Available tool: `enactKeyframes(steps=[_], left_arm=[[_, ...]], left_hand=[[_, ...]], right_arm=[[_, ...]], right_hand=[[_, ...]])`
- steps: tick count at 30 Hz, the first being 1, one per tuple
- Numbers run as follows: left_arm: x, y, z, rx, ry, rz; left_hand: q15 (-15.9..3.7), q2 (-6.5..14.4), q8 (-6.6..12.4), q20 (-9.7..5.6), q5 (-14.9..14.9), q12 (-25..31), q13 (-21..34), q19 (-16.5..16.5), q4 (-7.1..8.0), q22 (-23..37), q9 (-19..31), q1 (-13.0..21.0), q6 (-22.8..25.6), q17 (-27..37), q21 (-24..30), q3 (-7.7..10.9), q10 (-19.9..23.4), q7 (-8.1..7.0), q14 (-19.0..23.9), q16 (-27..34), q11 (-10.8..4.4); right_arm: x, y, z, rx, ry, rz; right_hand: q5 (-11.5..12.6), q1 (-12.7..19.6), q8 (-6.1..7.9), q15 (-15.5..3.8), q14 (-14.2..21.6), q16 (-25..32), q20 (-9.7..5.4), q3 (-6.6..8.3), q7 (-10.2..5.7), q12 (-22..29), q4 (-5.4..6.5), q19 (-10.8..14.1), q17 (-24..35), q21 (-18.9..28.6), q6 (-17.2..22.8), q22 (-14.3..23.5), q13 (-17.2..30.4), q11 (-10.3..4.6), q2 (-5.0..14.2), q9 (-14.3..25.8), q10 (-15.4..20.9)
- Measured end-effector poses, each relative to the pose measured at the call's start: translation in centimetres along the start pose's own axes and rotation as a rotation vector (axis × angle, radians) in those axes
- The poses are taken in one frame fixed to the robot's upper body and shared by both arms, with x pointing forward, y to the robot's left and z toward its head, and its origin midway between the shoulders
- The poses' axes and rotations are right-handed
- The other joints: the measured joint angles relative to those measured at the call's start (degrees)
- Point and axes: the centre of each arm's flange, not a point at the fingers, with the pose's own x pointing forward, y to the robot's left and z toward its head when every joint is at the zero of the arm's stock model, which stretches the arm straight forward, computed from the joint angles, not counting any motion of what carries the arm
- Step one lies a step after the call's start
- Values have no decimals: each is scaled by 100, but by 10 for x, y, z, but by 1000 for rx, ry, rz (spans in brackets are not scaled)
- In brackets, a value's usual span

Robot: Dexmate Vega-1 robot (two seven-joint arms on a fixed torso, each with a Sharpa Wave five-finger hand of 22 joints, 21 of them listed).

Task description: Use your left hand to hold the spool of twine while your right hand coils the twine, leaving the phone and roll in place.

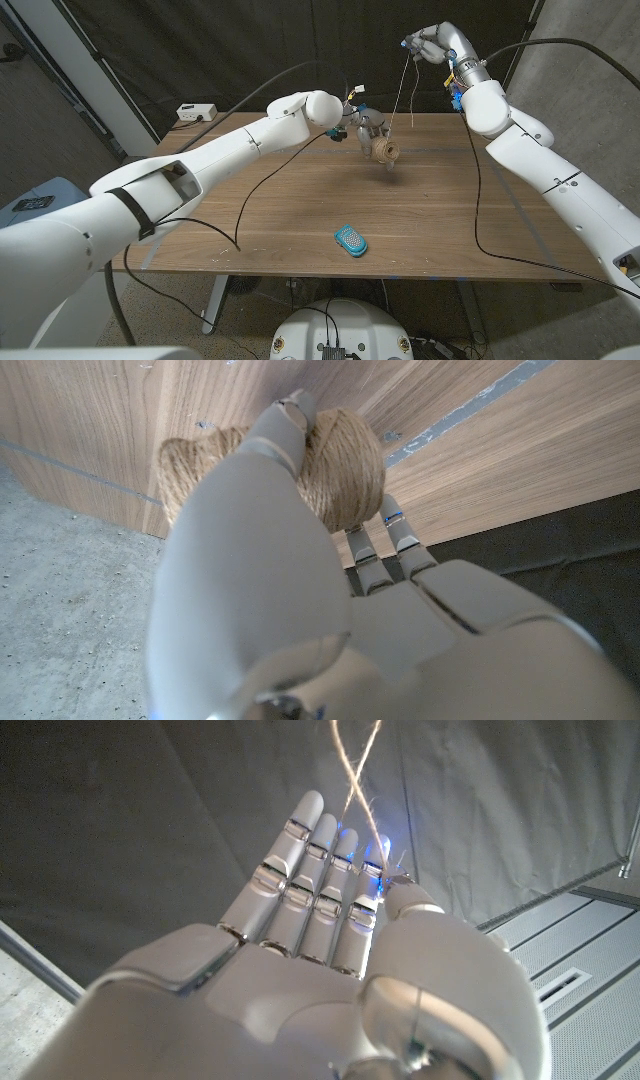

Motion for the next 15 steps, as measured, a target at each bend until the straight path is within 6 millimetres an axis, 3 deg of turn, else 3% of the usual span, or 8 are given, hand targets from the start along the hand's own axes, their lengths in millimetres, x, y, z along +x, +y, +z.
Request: enactKeyframes(steps=[15], left_arm=[[-12,1,4,-2,-47,3]], left_hand=[[0,0,0,0,23,0,0,0,0,0,0,0,0,0,35,0,0,0,0,0,0]], right_arm=[[6,1,-16,-36,46,-7]], right_hand=[[0,0,0,0,0,0,1,0,0,2,0,1,27,0,0,0,0,-21,0,-1,-21]])
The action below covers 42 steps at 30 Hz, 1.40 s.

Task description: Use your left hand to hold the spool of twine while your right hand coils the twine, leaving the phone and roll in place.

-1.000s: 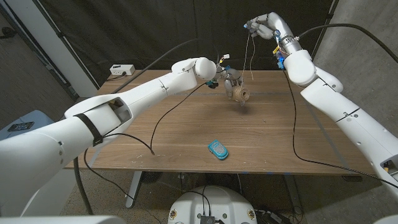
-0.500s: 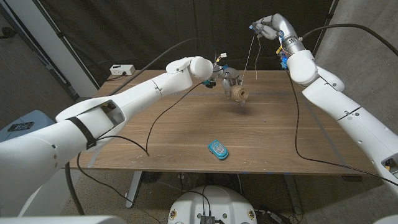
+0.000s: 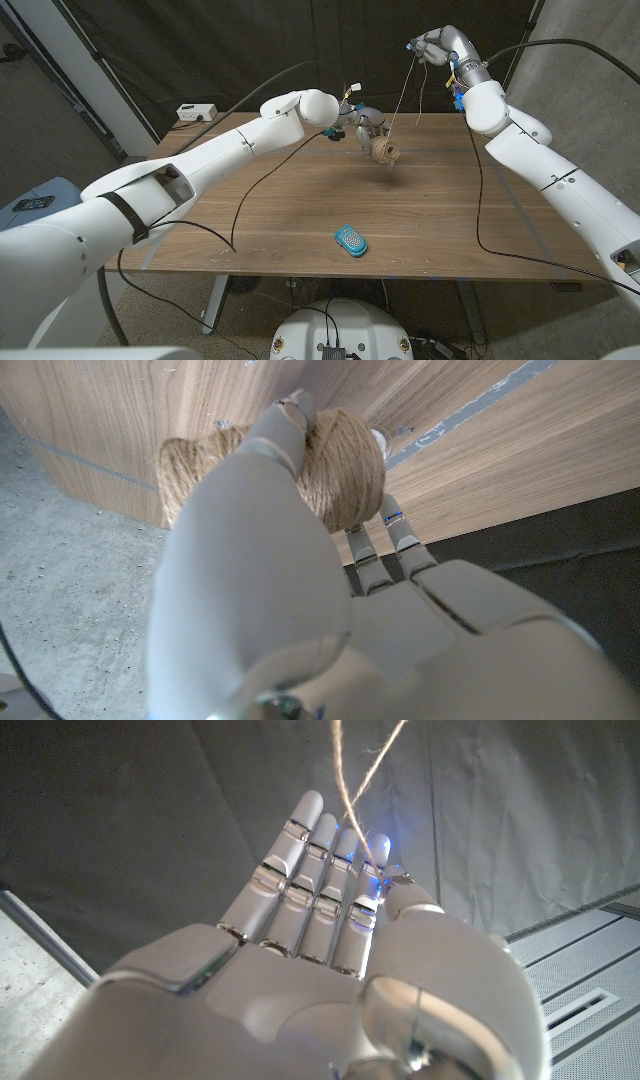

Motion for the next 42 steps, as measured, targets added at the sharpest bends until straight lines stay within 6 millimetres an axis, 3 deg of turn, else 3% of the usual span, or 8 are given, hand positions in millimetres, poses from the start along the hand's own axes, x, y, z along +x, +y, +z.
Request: enactKeyframes(steps=[42], left_arm=[[-25,14,-4,0,-52,7]], left_hand=[[0,0,0,0,22,0,0,0,0,-18,0,0,0,0,49,0,0,0,0,0,0]], right_arm=[[15,10,-45,-77,148,-10]], right_hand=[[0,0,0,0,0,-40,20,0,-22,-21,0,-40,27,35,23,0,0,0,0,-1,0]])
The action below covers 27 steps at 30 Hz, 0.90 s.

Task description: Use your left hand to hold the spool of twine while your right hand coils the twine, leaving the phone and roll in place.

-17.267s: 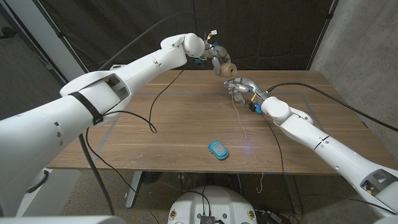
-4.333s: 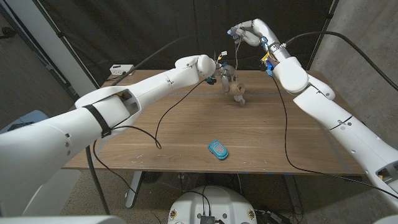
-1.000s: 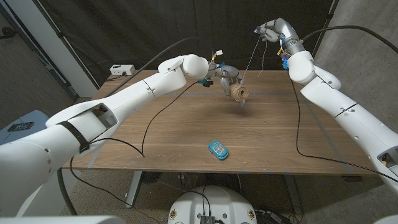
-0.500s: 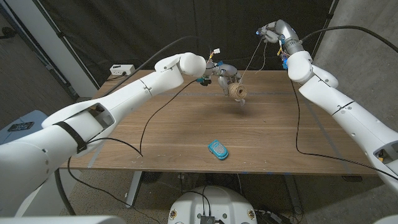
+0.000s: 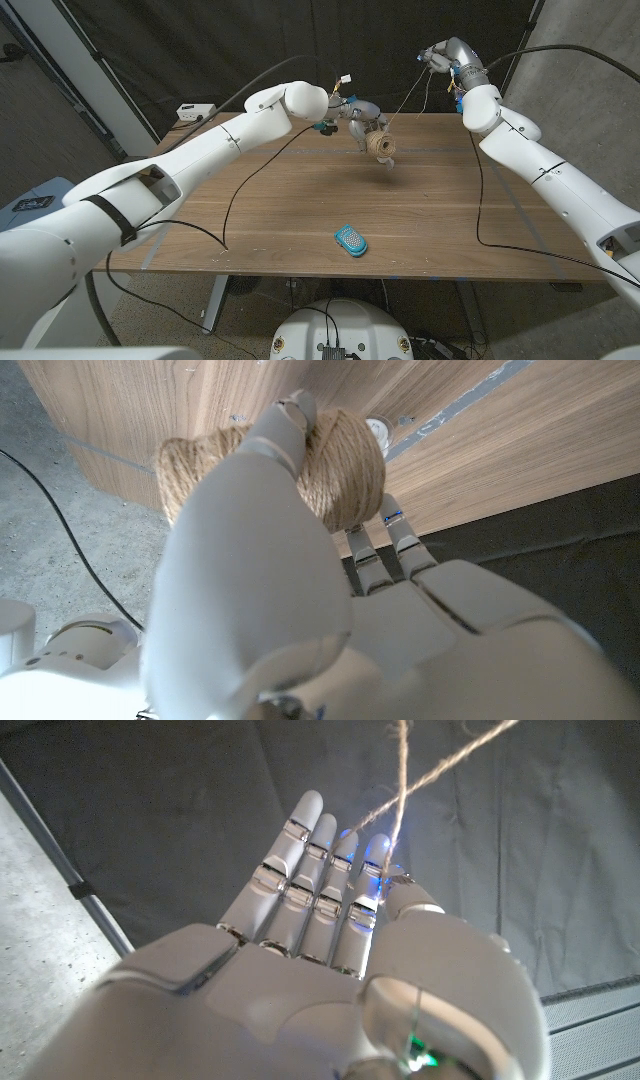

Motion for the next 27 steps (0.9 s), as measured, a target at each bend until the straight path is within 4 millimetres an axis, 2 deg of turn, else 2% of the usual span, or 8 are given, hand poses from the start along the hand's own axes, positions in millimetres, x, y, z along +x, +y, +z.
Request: enactKeyframes(steps=[5,7,27], left_arm=[[-3,2,1,-4,-8,4],[-5,2,1,-6,-10,5],[-18,12,2,-25,-33,37]], left_hand=[[0,0,0,-3,0,0,0,-3,0,-8,0,0,0,0,32,0,0,0,0,0,0],[0,0,0,-32,0,0,0,-32,0,-8,0,0,0,0,33,0,0,0,0,0,0],[0,0,0,-31,-3,0,0,-31,0,-7,0,0,0,0,74,0,0,0,0,0,0]], right_arm=[[1,1,-5,-5,20,-1],[1,2,-7,-6,26,-1],[0,14,-22,-1,84,13]], right_hand=[[0,0,0,0,0,0,-21,0,0,0,0,-21,0,22,0,0,26,0,0,0,0],[0,0,-39,0,0,0,-21,0,0,0,0,-21,0,22,0,0,37,0,0,0,0],[0,0,-39,0,0,0,0,0,1,0,0,-41,26,22,-1,0,37,0,0,0,0]])
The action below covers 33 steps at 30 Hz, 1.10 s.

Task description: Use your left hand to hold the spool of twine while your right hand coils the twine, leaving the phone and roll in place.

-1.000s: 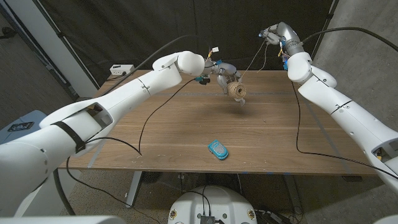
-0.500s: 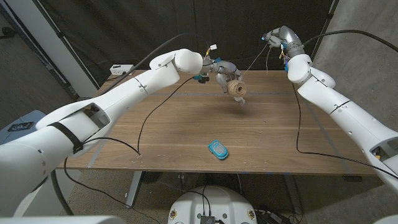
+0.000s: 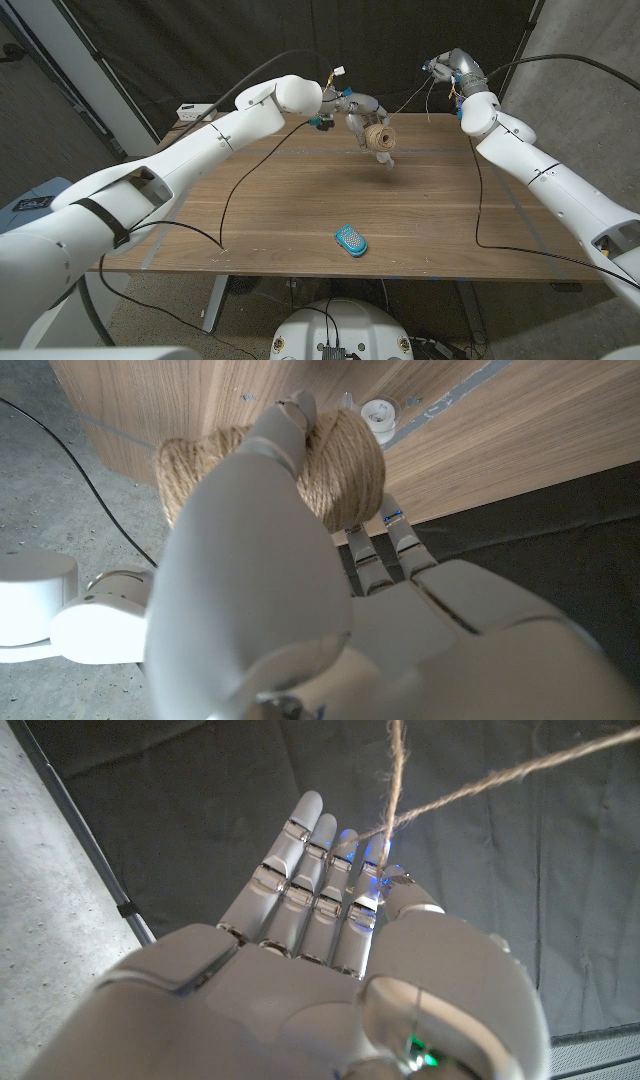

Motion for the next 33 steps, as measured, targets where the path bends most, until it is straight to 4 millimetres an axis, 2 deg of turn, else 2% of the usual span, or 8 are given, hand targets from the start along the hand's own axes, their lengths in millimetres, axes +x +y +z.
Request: enactKeyframes(steps=[20,33], left_arm=[[-11,12,-2,-8,-9,38],[-11,17,-7,-24,60,45]], left_hand=[[0,0,0,21,26,0,0,-21,0,1,0,0,0,0,22,0,0,0,0,0,0],[0,0,0,63,26,0,0,-20,0,2,0,0,0,0,64,0,0,0,0,0,0]], right_arm=[[1,17,-11,4,54,22],[0,28,-19,7,82,39]], right_hand=[[0,0,1,0,0,-22,0,0,1,0,0,0,-1,23,-1,0,-1,0,0,0,0],[0,31,1,0,0,-22,0,0,1,0,0,1,11,23,-1,0,-2,0,31,0,0]])
